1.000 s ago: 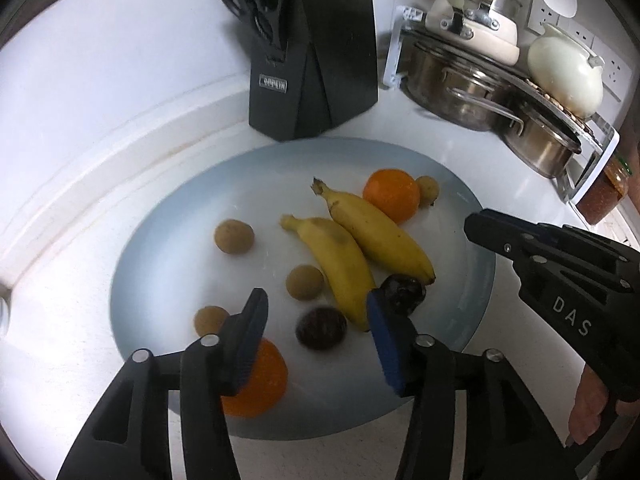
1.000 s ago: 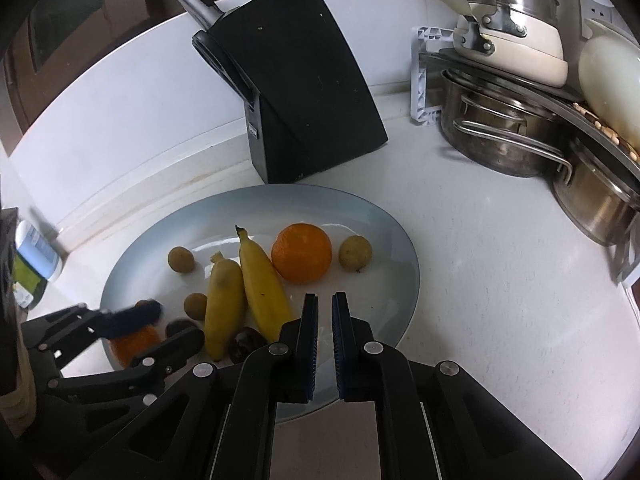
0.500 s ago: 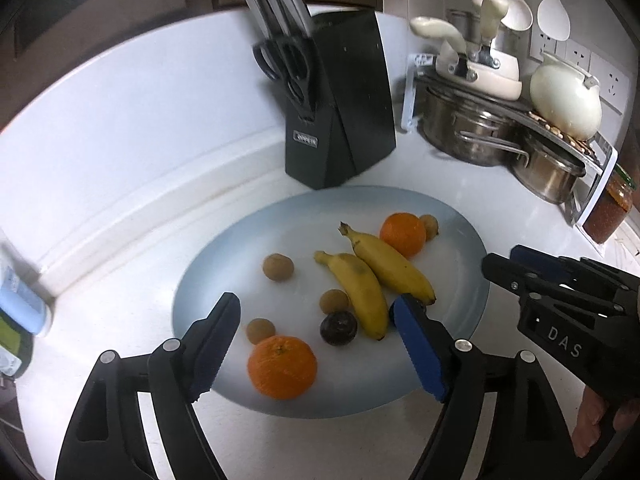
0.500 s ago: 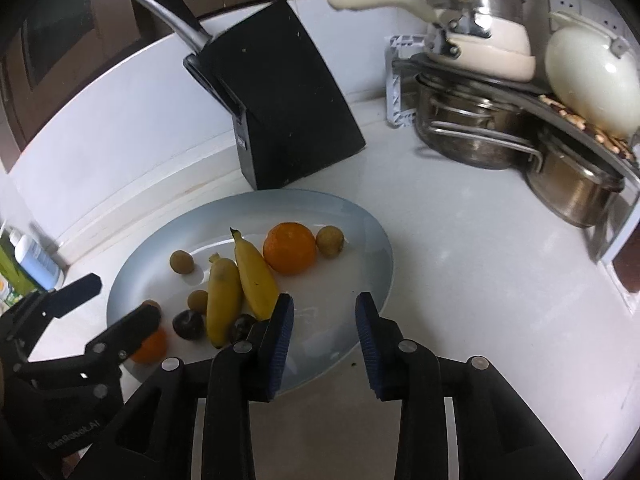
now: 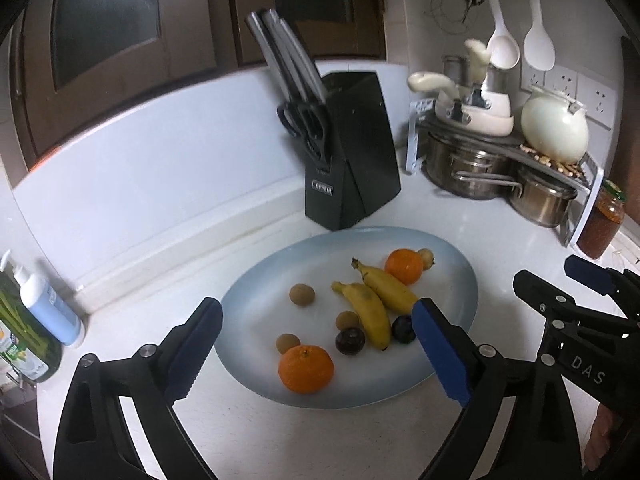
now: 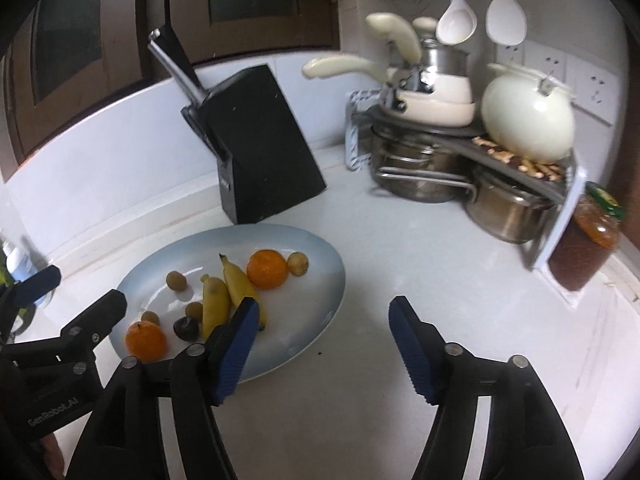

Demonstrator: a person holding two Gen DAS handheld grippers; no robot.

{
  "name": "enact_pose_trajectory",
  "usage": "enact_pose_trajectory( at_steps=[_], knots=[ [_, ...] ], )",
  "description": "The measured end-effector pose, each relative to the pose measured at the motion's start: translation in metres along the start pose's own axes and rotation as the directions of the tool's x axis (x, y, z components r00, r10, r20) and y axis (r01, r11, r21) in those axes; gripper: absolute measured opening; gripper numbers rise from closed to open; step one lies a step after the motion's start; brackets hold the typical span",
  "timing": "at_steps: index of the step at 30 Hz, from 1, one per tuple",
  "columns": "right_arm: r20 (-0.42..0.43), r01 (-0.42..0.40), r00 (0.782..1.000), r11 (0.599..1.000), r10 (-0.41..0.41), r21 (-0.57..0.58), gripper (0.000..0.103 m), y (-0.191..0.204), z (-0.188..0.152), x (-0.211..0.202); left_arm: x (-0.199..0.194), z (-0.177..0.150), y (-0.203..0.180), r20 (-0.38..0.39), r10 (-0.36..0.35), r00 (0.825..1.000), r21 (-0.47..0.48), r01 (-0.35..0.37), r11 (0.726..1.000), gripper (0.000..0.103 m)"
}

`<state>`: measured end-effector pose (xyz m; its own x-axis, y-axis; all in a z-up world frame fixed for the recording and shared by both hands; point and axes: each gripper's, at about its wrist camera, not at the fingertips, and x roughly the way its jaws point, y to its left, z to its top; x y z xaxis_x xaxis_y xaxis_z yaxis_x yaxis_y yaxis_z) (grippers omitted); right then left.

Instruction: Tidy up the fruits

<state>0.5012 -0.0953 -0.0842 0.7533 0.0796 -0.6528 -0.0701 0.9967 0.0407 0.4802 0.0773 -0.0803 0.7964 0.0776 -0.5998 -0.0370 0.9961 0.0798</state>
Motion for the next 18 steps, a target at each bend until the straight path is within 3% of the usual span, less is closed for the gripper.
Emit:
enact_pose_trajectory(
  at_steps=[6, 18],
  knots=[
    [0.043, 0.047, 0.998, 0.999, -0.048, 0.028, 0.080, 0.004, -0.003, -0.022, -0.019, 0.004, 0.005, 0.074, 0.001, 0.997, 0.034, -0.003, 0.999, 0.103],
    [0.111, 0.122, 0.985, 0.989, -0.131, 0.083, 0.087, 0.007, -0.016, -0.063, -0.047, 0.001, 0.005, 0.112, -0.059, 0.992, 0.052, 0.053, 0.997, 0.103]
  ],
)
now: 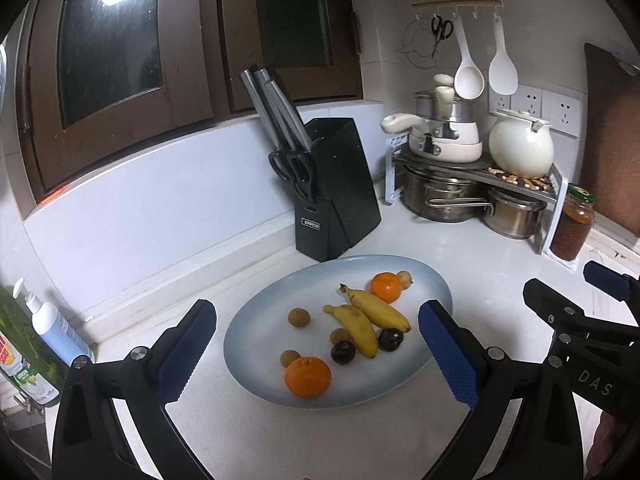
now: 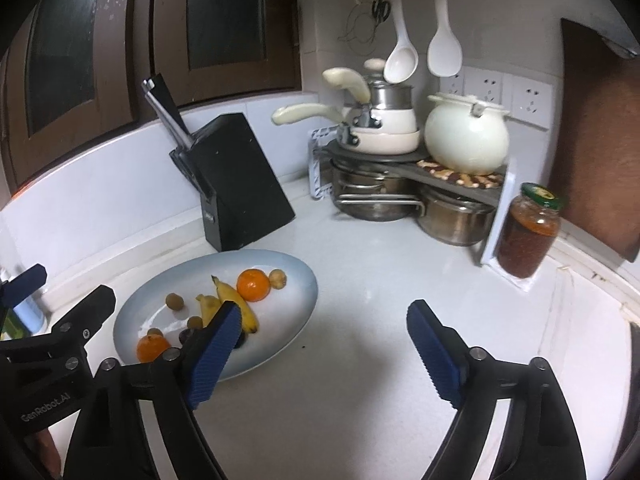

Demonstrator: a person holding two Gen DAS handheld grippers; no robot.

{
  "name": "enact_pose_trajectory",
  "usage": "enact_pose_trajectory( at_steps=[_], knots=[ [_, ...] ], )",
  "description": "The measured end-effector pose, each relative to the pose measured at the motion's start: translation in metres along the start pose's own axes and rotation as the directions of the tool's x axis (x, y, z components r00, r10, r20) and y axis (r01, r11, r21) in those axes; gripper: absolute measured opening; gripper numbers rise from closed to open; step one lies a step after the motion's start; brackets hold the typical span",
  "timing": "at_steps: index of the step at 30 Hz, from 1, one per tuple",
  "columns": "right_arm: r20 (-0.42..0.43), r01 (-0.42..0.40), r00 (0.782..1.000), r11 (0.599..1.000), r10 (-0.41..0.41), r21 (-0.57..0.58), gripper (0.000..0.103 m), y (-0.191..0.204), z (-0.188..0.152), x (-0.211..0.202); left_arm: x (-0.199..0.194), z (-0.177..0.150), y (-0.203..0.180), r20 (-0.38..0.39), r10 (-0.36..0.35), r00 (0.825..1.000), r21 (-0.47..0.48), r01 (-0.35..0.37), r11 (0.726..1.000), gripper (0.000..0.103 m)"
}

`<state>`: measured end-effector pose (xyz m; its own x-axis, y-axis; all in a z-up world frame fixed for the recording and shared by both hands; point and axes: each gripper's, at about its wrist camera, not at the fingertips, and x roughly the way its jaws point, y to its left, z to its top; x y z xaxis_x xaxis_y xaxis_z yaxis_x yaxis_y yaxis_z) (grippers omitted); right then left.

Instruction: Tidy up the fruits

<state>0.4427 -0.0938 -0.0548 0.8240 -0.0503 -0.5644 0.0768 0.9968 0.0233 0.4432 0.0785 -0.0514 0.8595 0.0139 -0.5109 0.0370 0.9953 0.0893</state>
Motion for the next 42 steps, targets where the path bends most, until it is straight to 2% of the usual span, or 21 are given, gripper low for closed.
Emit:
enact_pose_trajectory(
  at_steps=[13, 20, 32, 42],
  knots=[
    [0.056, 0.051, 0.997, 0.999, -0.052, 0.012, 0.089, -0.040, -0.023, -0.071, -0.059, -0.020, -0.035, 0.030, -0.046, 0.999, -0.006, 0.046, 0.999, 0.103],
    [0.078, 0.077, 0.994, 0.997, -0.079, 0.030, 0.092, -0.064, -0.044, -0.116, -0.104, -0.038, -0.057, 0.056, -0.062, 0.997, -0.008, 0.062, 0.998, 0.103],
    [0.106, 0.080, 0.991, 0.996, -0.084, 0.045, 0.093, -0.093, -0.082, -0.196, -0.189, -0.069, -0.079, 0.116, -0.040, 0.992, 0.010, 0.039, 0.999, 0.103],
    [0.131, 0.095, 0.986, 0.993, -0.103, 0.064, 0.096, -0.098, -0.100, -0.244, -0.238, -0.081, -0.081, 0.173, -0.048, 0.984, 0.030, 0.044, 0.999, 0.103]
  ],
)
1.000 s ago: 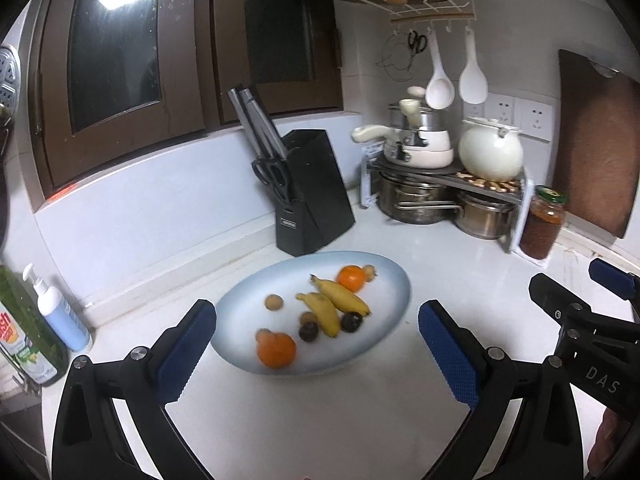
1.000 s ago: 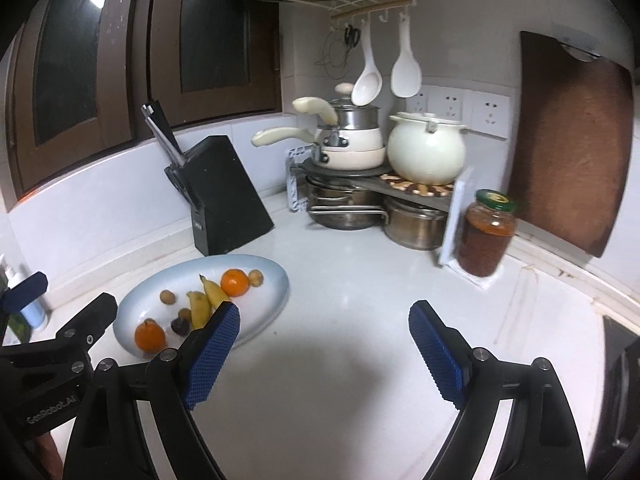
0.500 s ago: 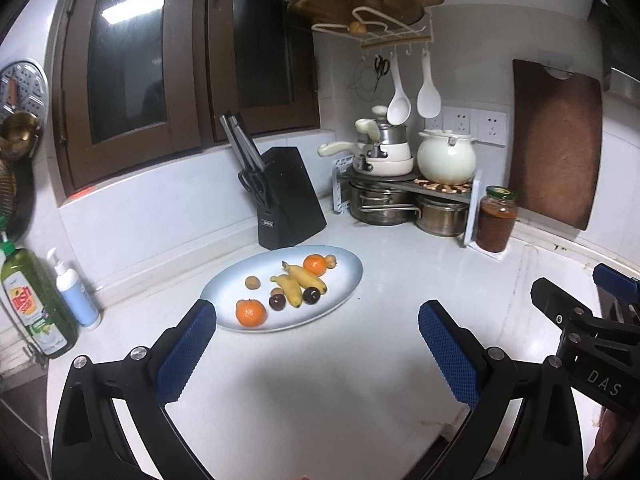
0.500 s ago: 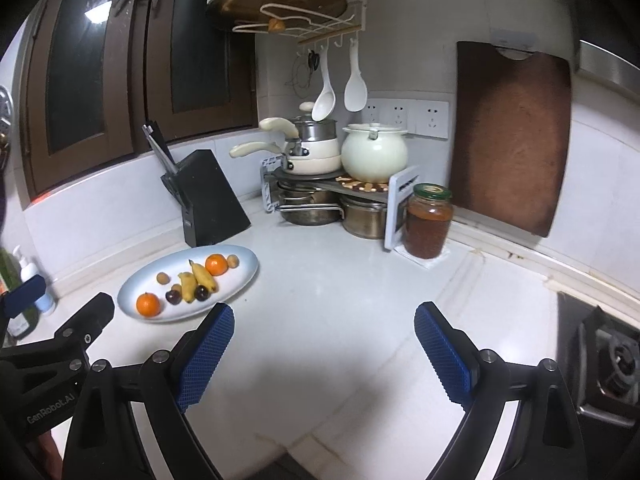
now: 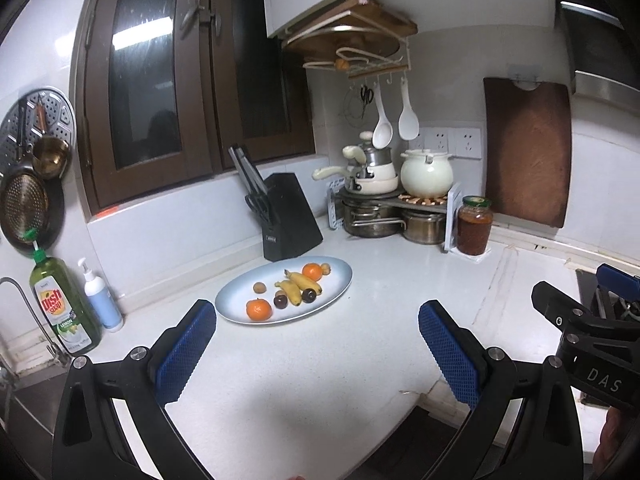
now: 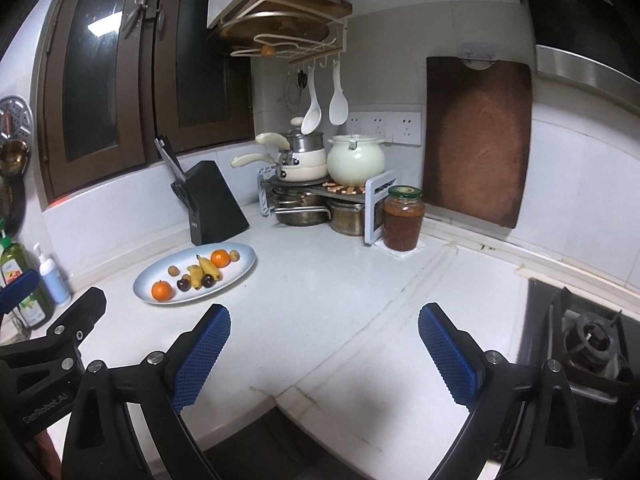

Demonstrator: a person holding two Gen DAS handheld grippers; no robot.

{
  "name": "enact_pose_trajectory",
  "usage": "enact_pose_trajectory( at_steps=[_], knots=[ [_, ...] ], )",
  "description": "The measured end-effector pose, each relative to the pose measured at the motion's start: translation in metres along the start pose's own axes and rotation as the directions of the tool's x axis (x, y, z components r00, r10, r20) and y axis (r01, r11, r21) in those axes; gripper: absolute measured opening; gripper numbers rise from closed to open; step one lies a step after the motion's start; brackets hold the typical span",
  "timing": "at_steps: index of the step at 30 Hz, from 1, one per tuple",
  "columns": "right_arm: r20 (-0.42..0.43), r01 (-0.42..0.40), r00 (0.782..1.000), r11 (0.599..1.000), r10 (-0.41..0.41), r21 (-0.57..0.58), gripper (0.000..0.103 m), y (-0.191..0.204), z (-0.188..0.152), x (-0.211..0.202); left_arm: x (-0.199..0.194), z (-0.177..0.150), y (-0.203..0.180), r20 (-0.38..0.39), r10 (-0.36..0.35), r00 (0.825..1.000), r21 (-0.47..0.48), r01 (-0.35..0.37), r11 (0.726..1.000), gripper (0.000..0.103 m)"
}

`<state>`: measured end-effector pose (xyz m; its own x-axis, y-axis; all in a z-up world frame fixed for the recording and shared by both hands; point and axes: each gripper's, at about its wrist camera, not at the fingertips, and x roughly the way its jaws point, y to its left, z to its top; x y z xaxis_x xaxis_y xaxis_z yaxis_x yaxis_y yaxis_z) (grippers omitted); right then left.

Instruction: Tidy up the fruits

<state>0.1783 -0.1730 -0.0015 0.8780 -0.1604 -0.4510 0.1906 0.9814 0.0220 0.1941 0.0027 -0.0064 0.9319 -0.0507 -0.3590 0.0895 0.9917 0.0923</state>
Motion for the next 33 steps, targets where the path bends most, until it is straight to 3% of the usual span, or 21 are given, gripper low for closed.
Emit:
enact_pose_trajectory(
  at_steps=[19, 33],
  knots=[
    [0.048, 0.071, 0.996, 0.997, -0.073, 0.029, 0.096, 0.021, -0.019, -0.079, -0.061, -0.015, 0.026, 0.026, -0.066, 0.997, 0.034, 0.065, 0.997, 0.103],
    [0.078, 0.109, 0.991, 0.993, -0.111, 0.039, 0.096, 0.028, -0.023, -0.107, -0.079, -0.017, 0.031, 0.050, -0.107, 0.993, 0.052, 0.104, 0.993, 0.103]
  ],
)
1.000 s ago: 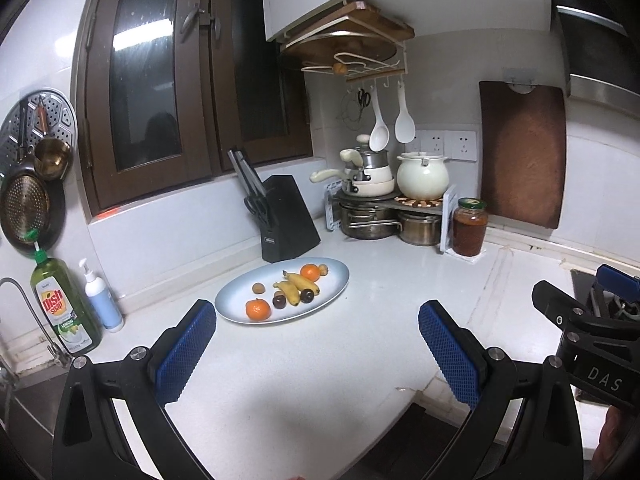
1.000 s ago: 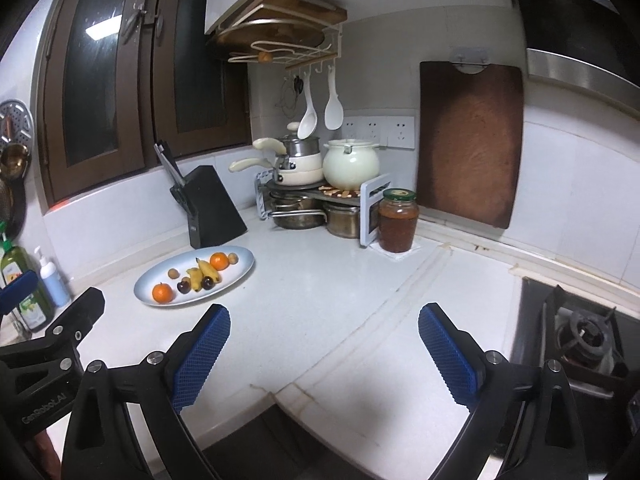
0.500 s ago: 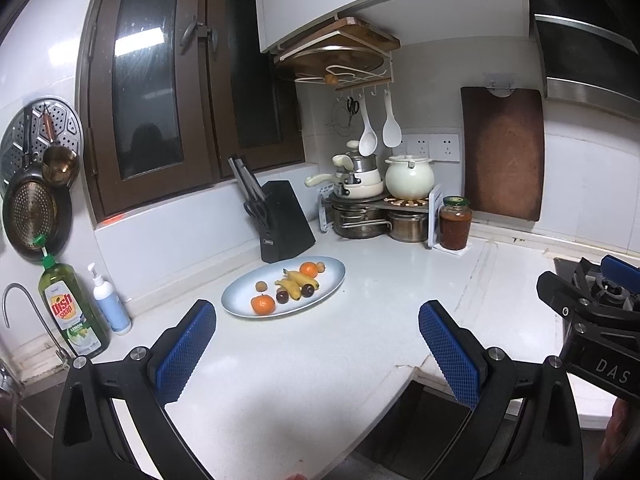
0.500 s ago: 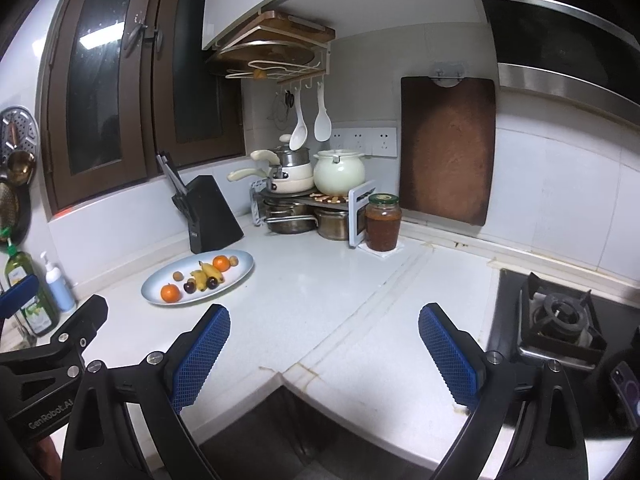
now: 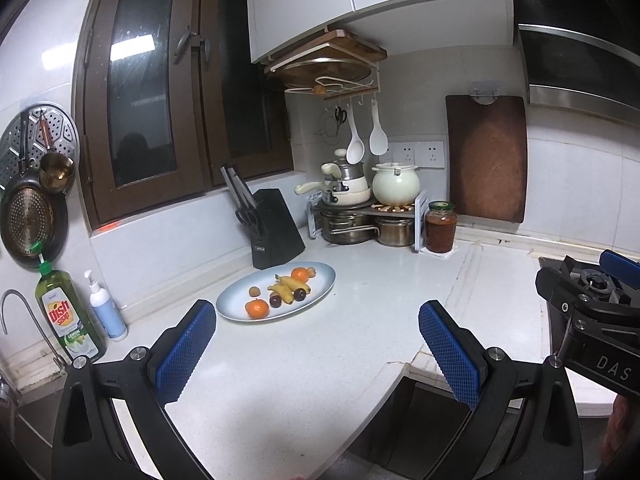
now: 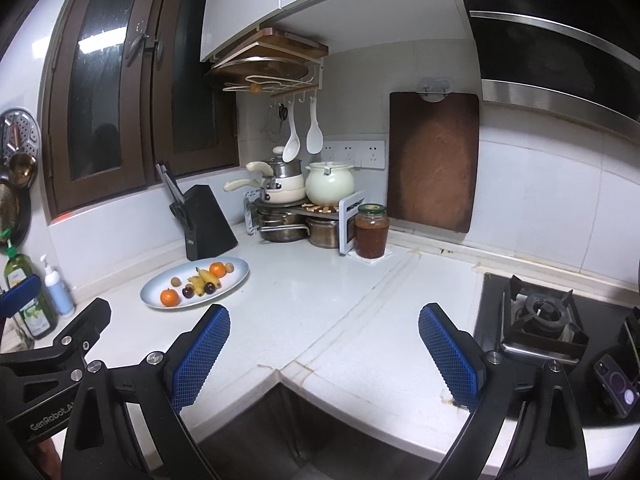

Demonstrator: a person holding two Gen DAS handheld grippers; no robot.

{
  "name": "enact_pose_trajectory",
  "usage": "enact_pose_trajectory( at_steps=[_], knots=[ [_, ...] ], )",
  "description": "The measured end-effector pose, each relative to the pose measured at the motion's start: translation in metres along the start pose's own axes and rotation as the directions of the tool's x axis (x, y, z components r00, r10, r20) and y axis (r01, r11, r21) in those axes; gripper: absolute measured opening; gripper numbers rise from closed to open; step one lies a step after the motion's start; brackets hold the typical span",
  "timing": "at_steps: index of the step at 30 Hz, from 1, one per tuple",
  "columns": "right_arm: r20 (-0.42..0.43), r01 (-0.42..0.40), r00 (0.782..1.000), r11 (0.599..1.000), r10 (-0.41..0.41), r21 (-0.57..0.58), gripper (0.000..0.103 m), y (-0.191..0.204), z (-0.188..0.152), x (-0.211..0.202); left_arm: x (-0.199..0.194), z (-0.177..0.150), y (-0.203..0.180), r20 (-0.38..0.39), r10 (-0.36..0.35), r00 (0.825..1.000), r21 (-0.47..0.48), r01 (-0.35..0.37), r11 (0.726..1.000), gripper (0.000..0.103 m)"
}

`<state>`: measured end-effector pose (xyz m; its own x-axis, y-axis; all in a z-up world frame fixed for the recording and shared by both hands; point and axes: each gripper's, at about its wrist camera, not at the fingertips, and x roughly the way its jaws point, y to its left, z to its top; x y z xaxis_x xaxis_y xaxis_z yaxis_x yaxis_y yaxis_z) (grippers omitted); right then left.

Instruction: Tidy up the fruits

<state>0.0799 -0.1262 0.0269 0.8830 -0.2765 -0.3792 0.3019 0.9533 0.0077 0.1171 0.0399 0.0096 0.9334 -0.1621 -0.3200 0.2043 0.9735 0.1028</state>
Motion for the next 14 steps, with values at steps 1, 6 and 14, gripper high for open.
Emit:
enact_pose_trajectory(
  at_steps=[1, 6, 14],
  knots=[
    [0.000, 0.002, 1.000, 1.000, -0.002, 0.003, 0.096, 0.0000, -0.0004, -0.0013, -0.0007, -0.0001, 0.0001, 0.001, -0.001, 1.000, 0.001, 0.001, 1.000, 0.103],
    [-0.003, 0.006, 1.000, 1.000, -0.006, 0.008, 0.097, -0.0006, -0.0032, -0.0050, -0.0037, -0.0008, 0.0006, 0.002, -0.010, 1.000, 0.005, 0.010, 1.000, 0.103],
    [-0.003, 0.003, 1.000, 1.000, -0.003, 0.010, 0.096, -0.0042, -0.0052, -0.0077, -0.0074, -0.0021, 0.0000, 0.003, -0.016, 1.000, 0.003, 0.016, 1.000, 0.103]
  ],
)
